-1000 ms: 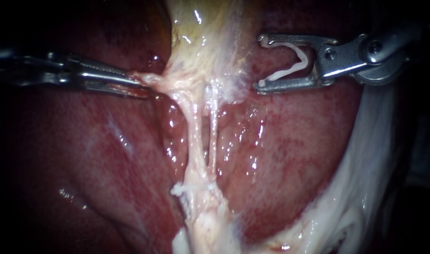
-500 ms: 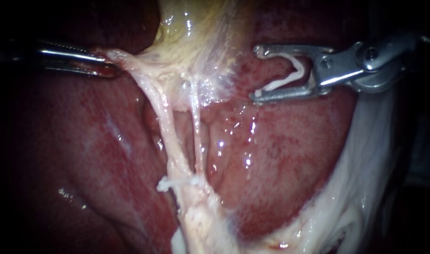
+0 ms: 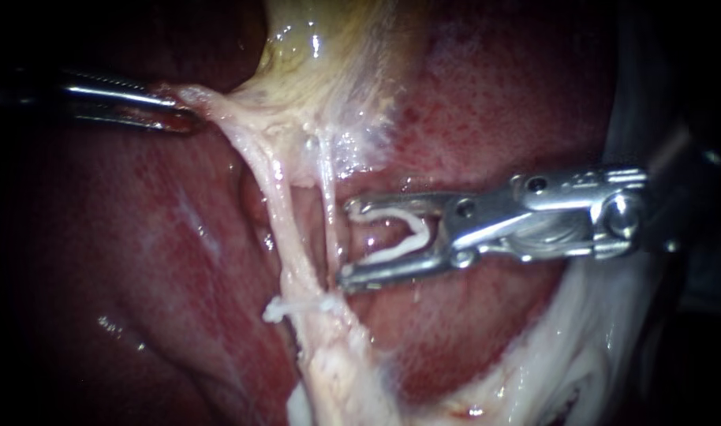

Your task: Clipping second clip left tube

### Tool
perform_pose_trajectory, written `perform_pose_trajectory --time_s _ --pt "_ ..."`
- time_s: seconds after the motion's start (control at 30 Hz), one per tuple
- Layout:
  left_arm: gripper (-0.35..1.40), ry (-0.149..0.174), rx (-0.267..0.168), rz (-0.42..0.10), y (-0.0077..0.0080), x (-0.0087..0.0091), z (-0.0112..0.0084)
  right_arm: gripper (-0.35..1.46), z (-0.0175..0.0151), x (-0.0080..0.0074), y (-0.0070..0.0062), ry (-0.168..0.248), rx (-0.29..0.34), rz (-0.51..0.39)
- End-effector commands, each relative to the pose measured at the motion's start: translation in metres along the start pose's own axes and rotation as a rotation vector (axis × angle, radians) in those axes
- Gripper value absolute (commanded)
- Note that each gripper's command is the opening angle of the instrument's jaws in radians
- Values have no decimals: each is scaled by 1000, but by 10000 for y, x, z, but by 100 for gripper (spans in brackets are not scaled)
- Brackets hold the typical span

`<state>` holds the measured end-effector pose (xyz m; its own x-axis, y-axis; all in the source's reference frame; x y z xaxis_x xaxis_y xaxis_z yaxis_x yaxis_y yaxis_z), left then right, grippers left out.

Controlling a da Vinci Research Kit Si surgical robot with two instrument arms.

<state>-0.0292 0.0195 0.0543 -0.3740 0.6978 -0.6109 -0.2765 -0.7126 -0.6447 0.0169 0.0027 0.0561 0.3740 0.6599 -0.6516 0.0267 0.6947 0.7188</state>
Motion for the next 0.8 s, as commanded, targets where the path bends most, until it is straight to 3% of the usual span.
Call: perform_pose_trajectory --time_s 0.03,0.3,0.5,0.8 --pt "-35 0 1 0 1 0 0 48 3 -2 0 2 8 12" --pt "-35 0 1 0 1 0 0 48 18 -8 2 22 66 83" --pt "-35 0 1 0 1 0 0 45 26 -20 5 6 105 101" --pt "-35 0 1 0 1 0 0 45 40 -42 25 5 94 151"
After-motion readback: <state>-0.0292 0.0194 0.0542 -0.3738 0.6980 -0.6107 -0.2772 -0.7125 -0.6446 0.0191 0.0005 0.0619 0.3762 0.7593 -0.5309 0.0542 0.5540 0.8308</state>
